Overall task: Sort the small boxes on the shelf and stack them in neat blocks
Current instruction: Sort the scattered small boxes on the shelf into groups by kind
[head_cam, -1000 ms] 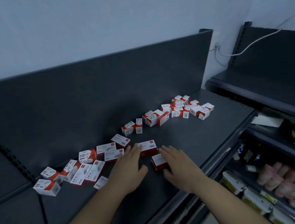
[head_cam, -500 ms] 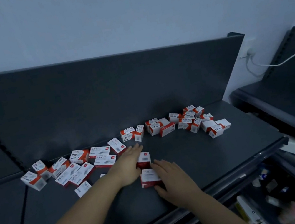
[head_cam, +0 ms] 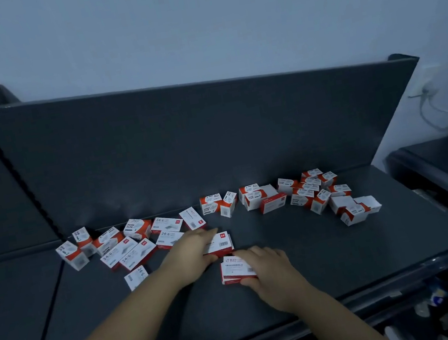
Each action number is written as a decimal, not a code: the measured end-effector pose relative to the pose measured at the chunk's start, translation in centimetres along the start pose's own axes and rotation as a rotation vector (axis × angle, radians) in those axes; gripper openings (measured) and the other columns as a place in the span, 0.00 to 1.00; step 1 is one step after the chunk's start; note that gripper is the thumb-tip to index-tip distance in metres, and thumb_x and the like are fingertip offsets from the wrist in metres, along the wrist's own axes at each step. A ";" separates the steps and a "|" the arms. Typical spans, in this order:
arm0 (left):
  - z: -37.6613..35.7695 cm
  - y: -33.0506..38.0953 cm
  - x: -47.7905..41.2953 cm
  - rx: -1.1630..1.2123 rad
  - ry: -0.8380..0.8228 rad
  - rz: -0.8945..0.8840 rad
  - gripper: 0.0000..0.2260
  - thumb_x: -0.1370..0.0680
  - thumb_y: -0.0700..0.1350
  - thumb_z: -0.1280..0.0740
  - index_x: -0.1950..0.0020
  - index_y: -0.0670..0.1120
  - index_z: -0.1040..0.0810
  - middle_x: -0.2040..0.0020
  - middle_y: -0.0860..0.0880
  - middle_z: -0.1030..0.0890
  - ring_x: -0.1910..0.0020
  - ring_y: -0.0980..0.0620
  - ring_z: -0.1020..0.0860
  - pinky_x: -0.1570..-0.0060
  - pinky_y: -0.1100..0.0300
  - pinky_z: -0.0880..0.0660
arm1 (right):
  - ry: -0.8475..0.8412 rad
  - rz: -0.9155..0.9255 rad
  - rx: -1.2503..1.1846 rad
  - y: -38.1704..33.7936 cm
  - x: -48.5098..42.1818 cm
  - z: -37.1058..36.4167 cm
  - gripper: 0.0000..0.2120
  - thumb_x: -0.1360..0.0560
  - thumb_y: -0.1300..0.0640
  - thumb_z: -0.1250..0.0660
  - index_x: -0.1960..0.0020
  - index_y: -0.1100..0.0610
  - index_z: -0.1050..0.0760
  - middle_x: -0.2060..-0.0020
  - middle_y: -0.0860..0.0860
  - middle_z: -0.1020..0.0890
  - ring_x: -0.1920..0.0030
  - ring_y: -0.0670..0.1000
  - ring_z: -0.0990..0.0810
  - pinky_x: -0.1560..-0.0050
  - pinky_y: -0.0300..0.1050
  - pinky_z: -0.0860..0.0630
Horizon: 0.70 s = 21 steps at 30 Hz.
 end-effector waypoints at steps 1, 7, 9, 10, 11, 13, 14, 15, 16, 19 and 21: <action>0.4 -0.5 0.5 0.017 0.014 0.017 0.29 0.23 0.47 0.31 0.23 0.51 0.37 0.30 0.50 0.28 0.31 0.50 0.31 0.33 0.58 0.35 | 0.005 -0.002 -0.018 0.0 -0.2 0.2 0.25 0.20 0.49 0.39 0.25 0.44 0.40 0.33 0.44 0.30 0.34 0.49 0.33 0.29 0.51 0.43; 3.9 -4.4 4.3 0.162 0.110 0.157 0.29 0.27 0.49 0.27 0.29 0.59 0.35 0.34 0.55 0.25 0.36 0.54 0.26 0.42 0.60 0.27 | 0.063 0.024 -0.081 -1.5 -1.6 1.5 0.26 0.20 0.46 0.38 0.25 0.43 0.41 0.35 0.41 0.29 0.35 0.45 0.33 0.32 0.47 0.42; 5.1 -5.9 5.8 0.231 0.144 0.189 0.25 0.28 0.50 0.26 0.36 0.60 0.33 0.37 0.55 0.24 0.39 0.56 0.26 0.42 0.59 0.26 | 0.094 0.049 -0.092 -2.6 -2.0 2.0 0.26 0.21 0.45 0.37 0.25 0.42 0.40 0.35 0.40 0.28 0.35 0.44 0.32 0.32 0.46 0.42; 5.7 -6.6 6.6 0.254 0.163 0.192 0.23 0.28 0.51 0.25 0.39 0.60 0.32 0.38 0.57 0.23 0.39 0.57 0.25 0.42 0.58 0.25 | 0.107 0.061 -0.095 -3.3 -2.2 2.3 0.27 0.21 0.45 0.37 0.25 0.42 0.40 0.35 0.40 0.28 0.36 0.43 0.32 0.31 0.47 0.42; 6.2 -7.3 7.5 0.264 0.185 0.193 0.22 0.29 0.52 0.24 0.41 0.60 0.31 0.40 0.59 0.23 0.40 0.59 0.25 0.41 0.57 0.25 | 0.118 0.070 -0.098 -4.0 -2.5 2.5 0.27 0.21 0.45 0.36 0.25 0.43 0.40 0.35 0.40 0.28 0.36 0.44 0.31 0.31 0.47 0.41; 7.3 -8.6 9.3 0.275 0.226 0.202 0.20 0.29 0.51 0.24 0.43 0.60 0.29 0.44 0.63 0.22 0.44 0.61 0.23 0.44 0.59 0.24 | 0.139 0.086 -0.113 -5.6 -3.0 2.7 0.28 0.22 0.45 0.35 0.25 0.43 0.40 0.35 0.41 0.27 0.36 0.44 0.30 0.31 0.48 0.40; 7.7 -9.3 10.3 0.278 0.244 0.214 0.19 0.29 0.50 0.24 0.44 0.60 0.29 0.45 0.63 0.22 0.45 0.62 0.23 0.47 0.61 0.24 | 0.148 0.098 -0.129 -6.5 -3.2 2.8 0.28 0.22 0.45 0.34 0.25 0.43 0.40 0.35 0.41 0.26 0.36 0.44 0.30 0.30 0.48 0.40; 8.1 -10.0 11.3 0.277 0.264 0.226 0.18 0.29 0.49 0.24 0.45 0.60 0.28 0.46 0.63 0.22 0.46 0.62 0.23 0.48 0.63 0.24 | 0.156 0.111 -0.144 -7.6 -3.3 2.7 0.29 0.23 0.45 0.33 0.25 0.42 0.40 0.35 0.41 0.26 0.35 0.44 0.30 0.30 0.48 0.40; 8.6 -10.8 12.2 0.274 0.289 0.233 0.18 0.29 0.50 0.24 0.45 0.60 0.28 0.46 0.63 0.21 0.46 0.62 0.23 0.49 0.64 0.25 | 0.161 0.124 -0.156 -8.7 -3.5 2.6 0.29 0.23 0.46 0.33 0.25 0.42 0.40 0.34 0.41 0.26 0.34 0.45 0.30 0.30 0.47 0.40; 9.9 -13.1 15.1 0.250 0.349 0.236 0.19 0.30 0.51 0.24 0.44 0.60 0.28 0.44 0.62 0.21 0.45 0.61 0.23 0.47 0.62 0.25 | 0.160 0.147 -0.181 -12.3 -4.0 1.7 0.28 0.23 0.47 0.32 0.27 0.42 0.38 0.33 0.40 0.27 0.33 0.43 0.31 0.30 0.45 0.42; 10.8 -14.9 16.8 0.234 0.366 0.245 0.20 0.31 0.50 0.24 0.44 0.62 0.27 0.44 0.61 0.21 0.45 0.60 0.23 0.48 0.63 0.26 | 0.161 0.178 -0.179 -14.9 -4.3 0.9 0.27 0.23 0.47 0.32 0.27 0.43 0.37 0.32 0.40 0.28 0.32 0.43 0.32 0.30 0.45 0.43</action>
Point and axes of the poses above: each hand's wrist, its own x-axis away from the middle knuckle, its own z-axis out of the back of the hand, y = z × x, the point moved 10 cm from there along -x, towards the middle knuckle
